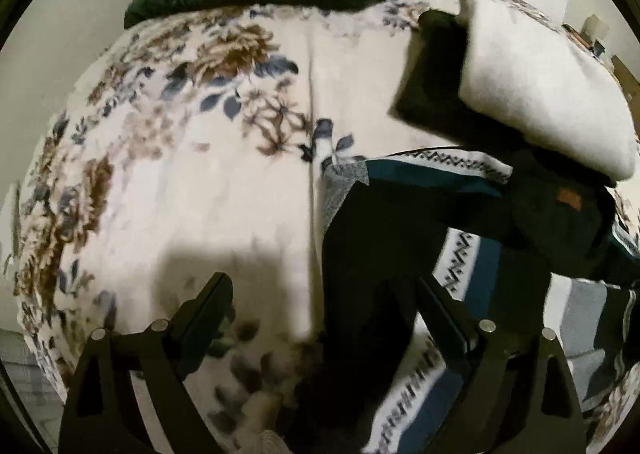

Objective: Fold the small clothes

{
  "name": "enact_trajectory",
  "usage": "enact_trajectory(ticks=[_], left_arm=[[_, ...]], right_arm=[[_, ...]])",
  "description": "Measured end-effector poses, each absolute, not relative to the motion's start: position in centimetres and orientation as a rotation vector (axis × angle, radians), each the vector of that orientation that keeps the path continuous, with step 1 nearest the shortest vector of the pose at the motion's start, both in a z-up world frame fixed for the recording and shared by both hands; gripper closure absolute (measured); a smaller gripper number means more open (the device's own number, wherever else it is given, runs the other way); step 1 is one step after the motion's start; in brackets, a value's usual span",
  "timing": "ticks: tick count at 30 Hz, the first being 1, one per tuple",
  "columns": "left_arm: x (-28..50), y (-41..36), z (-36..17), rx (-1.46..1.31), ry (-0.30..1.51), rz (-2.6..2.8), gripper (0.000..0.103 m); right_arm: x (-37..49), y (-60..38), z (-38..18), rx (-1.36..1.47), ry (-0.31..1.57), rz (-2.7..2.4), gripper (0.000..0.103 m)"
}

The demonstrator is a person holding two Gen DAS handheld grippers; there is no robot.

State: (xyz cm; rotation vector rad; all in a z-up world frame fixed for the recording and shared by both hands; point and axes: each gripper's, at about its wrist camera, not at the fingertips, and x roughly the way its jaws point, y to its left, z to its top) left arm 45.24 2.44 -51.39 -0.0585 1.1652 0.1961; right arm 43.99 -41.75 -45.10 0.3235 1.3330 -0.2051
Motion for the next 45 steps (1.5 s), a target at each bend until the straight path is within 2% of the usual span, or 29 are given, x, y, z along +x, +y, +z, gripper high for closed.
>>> enact_trajectory(ticks=[3, 8, 12, 14, 15, 16, 20, 23, 27, 32, 38, 45], left_arm=[[45.0, 1.3, -52.4, -0.030, 1.196, 0.175, 0.011], [45.1, 1.5, -56.9, -0.007, 1.290, 0.188, 0.008], [44.9, 2.0, -55.8, -0.019, 1.263, 0.180, 0.009], [44.5, 2.1, -54.0, -0.030, 1.223, 0.172, 0.009], [44.1, 2.2, -52.6, -0.038, 1.194, 0.169, 0.009], [43.8, 2.4, -51.5, -0.040, 1.173, 0.166, 0.009], [41.4, 2.0, -46.7, -0.055, 1.111, 0.148, 0.009], [39.1, 0.0, -44.7, -0.026, 1.094, 0.118, 0.009], [34.6, -5.7, -44.6, 0.106, 1.115, 0.103, 0.009], [27.5, -14.2, -46.9, 0.142, 1.236, 0.059, 0.009], [18.2, -25.7, -51.8, 0.067, 1.472, -0.010, 0.009], [13.5, -34.6, -58.7, 0.124, 1.572, -0.059, 0.011]], right_arm=[[43.1, -38.6, -44.7, 0.339, 1.320, -0.059, 0.065], [42.5, -34.6, -50.4, 0.235, 1.480, 0.001, 0.065], [41.9, -35.5, -53.3, 0.204, 1.533, -0.072, 0.066], [41.9, -35.4, -52.1, 0.205, 1.519, -0.070, 0.058], [41.8, -35.7, -50.9, 0.229, 1.499, -0.075, 0.047], [41.6, -35.9, -50.1, 0.250, 1.485, -0.076, 0.042], [39.5, -37.8, -44.9, 0.357, 1.425, -0.102, 0.040], [37.6, -39.7, -41.6, 0.431, 1.402, -0.117, 0.033], [34.0, -43.2, -39.2, 0.513, 1.398, -0.112, 0.033], [30.4, -48.5, -40.9, 0.535, 1.482, -0.049, 0.033], [28.1, -55.9, -43.5, 0.433, 1.587, 0.008, 0.033], [27.9, -60.6, -45.4, 0.402, 1.626, 0.036, 0.033]])
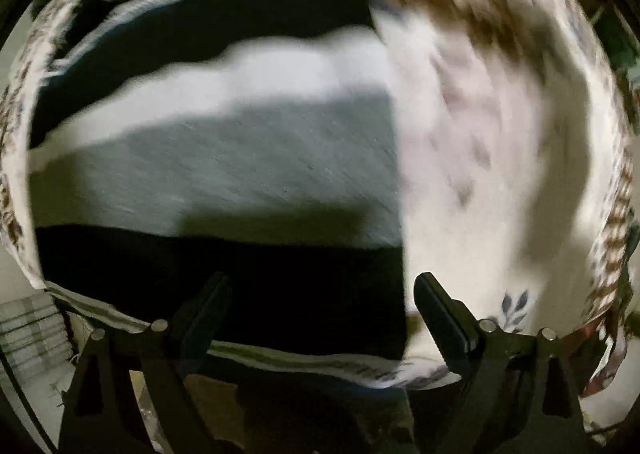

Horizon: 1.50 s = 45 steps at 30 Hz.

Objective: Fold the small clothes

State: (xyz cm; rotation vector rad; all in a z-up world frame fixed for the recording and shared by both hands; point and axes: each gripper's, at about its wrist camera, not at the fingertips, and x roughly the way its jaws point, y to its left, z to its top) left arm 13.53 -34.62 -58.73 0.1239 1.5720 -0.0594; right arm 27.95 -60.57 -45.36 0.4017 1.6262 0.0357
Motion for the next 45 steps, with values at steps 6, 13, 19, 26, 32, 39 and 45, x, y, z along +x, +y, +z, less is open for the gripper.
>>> enact_trajectory(ticks=[6, 13, 19, 26, 32, 39, 45], left_arm=[[13.2, -34.4, -59.4, 0.093, 1.497, -0.028, 0.097], [13.1, -30.9, -55.0, 0.059, 1.398, 0.026, 0.098], [13.6, -29.5, -51.6, 0.047, 1.350, 0.063, 0.098], [12.6, -29.2, -50.1, 0.015, 1.326, 0.077, 0.098], [13.2, -25.1, -47.4, -0.082, 1.297, 0.129, 0.098], [12.9, -16.9, -45.1, -0.250, 1.264, 0.188, 0.098], [12.9, -9.1, -45.7, -0.407, 1.259, 0.199, 0.098]], right_arm=[[31.9, -58.4, -46.0, 0.449, 1.562, 0.219, 0.033], [40.7, -54.5, -50.2, 0.609, 1.540, 0.366, 0.029], [45.9, -50.6, -52.8, 0.605, 1.577, 0.439, 0.013], [46.9, -46.0, -55.3, 0.499, 1.703, 0.465, 0.044], [47.0, -44.7, -51.6, 0.488, 1.661, 0.439, 0.090], [48.5, -37.2, -43.1, 0.353, 1.611, 0.420, 0.091], [51.0, -25.4, -40.5, 0.259, 1.610, 0.371, 0.091]])
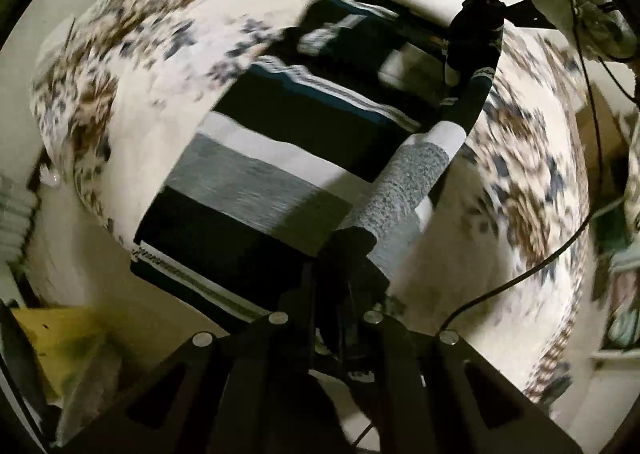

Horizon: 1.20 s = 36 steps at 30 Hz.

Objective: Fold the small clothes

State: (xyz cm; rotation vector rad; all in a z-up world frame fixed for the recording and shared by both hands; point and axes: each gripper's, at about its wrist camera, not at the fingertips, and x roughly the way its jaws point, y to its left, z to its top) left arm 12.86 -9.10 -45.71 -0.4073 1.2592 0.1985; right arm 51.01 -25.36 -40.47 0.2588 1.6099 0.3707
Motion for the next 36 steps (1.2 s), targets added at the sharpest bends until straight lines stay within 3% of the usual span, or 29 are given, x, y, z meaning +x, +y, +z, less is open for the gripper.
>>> enact_trajectory(ticks=[9, 16, 18, 19, 22, 24, 28, 32, 36], left_arm=[[12.4, 3.2, -49.9, -0.555, 1.248, 0.230, 0.098], [12.3, 9.3, -56.9, -0.702, 1.319, 0.237, 0.093], [12.2, 10.1, -58.3, -0.726, 1.360, 0.227, 0.092], [11.8, 10.7, -58.9, -0.739, 1.387, 0.236, 0.091], [10.0, 12.5, -58.9, -0.781, 1.392, 0.256, 0.078], [8.8, 13.6, -58.5, -0.795, 1.385, 0.271, 0.071], [7.5, 14.4, -57.9, -0.792, 1.378, 0.260, 0.060], [8.5, 13.5, -58.2, -0.742, 1.403, 0.232, 0.059], [10.5, 11.5, -59.7, -0.645, 1.452, 0.202, 0.059]], right_arm=[[54.3, -3.5, -46.7, 0.017, 1.674, 0.261, 0.091], [54.8, 4.3, -52.6, -0.098, 1.704, 0.169, 0.089], [54.9, 5.0, -54.1, -0.100, 1.738, 0.156, 0.081], [54.9, 5.0, -54.5, -0.085, 1.750, 0.157, 0.069], [54.2, 4.6, -53.5, -0.011, 1.749, 0.232, 0.042], [53.3, 4.0, -52.3, 0.027, 1.741, 0.290, 0.034], [48.9, 1.2, -48.4, 0.053, 1.679, 0.400, 0.026], [41.3, -4.4, -46.5, 0.069, 1.673, 0.437, 0.026], [31.4, -11.6, -49.3, 0.127, 1.797, 0.366, 0.026]])
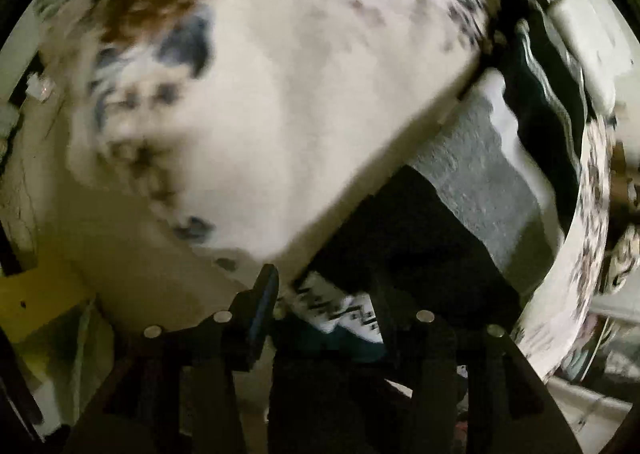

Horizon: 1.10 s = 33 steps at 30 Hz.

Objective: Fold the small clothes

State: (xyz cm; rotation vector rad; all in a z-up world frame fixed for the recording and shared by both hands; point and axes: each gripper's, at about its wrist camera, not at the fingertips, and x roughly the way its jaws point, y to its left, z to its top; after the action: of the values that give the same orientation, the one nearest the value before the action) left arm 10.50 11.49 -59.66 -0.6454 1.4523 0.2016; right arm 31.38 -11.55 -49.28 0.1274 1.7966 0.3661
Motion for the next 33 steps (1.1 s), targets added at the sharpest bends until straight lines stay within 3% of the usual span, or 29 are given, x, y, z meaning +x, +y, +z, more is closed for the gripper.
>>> enact_trajectory(ticks=[7, 9, 11, 13, 16, 21, 23, 24, 25, 27, 28, 29, 33], left_arm=[[10.5, 10.0, -60.9, -0.568, 1.456, 0.200, 0.060], [10.0, 10.1, -60.8, -0.555, 1.443, 0.196, 0.069], [9.4, 10.1, -60.6, -0.543, 1.431, 0.183, 0.086], [9.0, 10.2, -60.1, -0.525, 1.424, 0.181, 0.091], [8.2, 10.9, -60.2, -0.528, 1.434, 0.179, 0.091], [9.0, 11.3, -57.8, -0.476, 1.503, 0.153, 0.087], [9.5, 12.0, -55.3, -0.484, 1.502, 0.151, 0.084], [9.7, 12.3, -54.1, -0.482, 1.488, 0.151, 0.083], [10.4, 12.7, -52.5, -0.485, 1.460, 0.142, 0.080], [12.6, 13.5, -49.5, -0.493, 1.391, 0.134, 0.059], [14.3, 14.0, -48.0, -0.499, 1.335, 0.131, 0.044], [15.7, 14.2, -47.1, -0.511, 1.290, 0.119, 0.040], [27.3, 12.9, -46.3, -0.531, 1.179, 0.019, 0.040]], right_arm=[[14.6, -17.4, -59.1, 0.413, 2.062, 0.297, 0.026], [12.5, -17.2, -60.3, 0.446, 2.067, 0.300, 0.029], [10.8, -16.5, -61.3, 0.462, 2.049, 0.314, 0.049], [9.9, -15.7, -61.6, 0.420, 2.023, 0.319, 0.089], [8.8, -14.9, -61.0, 0.390, 1.992, 0.302, 0.093], [8.2, -14.6, -60.6, 0.393, 2.008, 0.253, 0.090], [9.3, -15.1, -59.1, 0.428, 2.004, 0.266, 0.078], [9.7, -15.4, -58.3, 0.435, 1.992, 0.273, 0.066], [10.8, -16.1, -56.5, 0.465, 1.943, 0.290, 0.055], [13.0, -17.3, -53.8, 0.497, 1.867, 0.298, 0.046], [14.0, -17.7, -52.9, 0.506, 1.841, 0.297, 0.045], [15.5, -18.6, -51.6, 0.530, 1.798, 0.292, 0.044], [22.9, -21.3, -48.4, 0.608, 1.663, 0.250, 0.036]])
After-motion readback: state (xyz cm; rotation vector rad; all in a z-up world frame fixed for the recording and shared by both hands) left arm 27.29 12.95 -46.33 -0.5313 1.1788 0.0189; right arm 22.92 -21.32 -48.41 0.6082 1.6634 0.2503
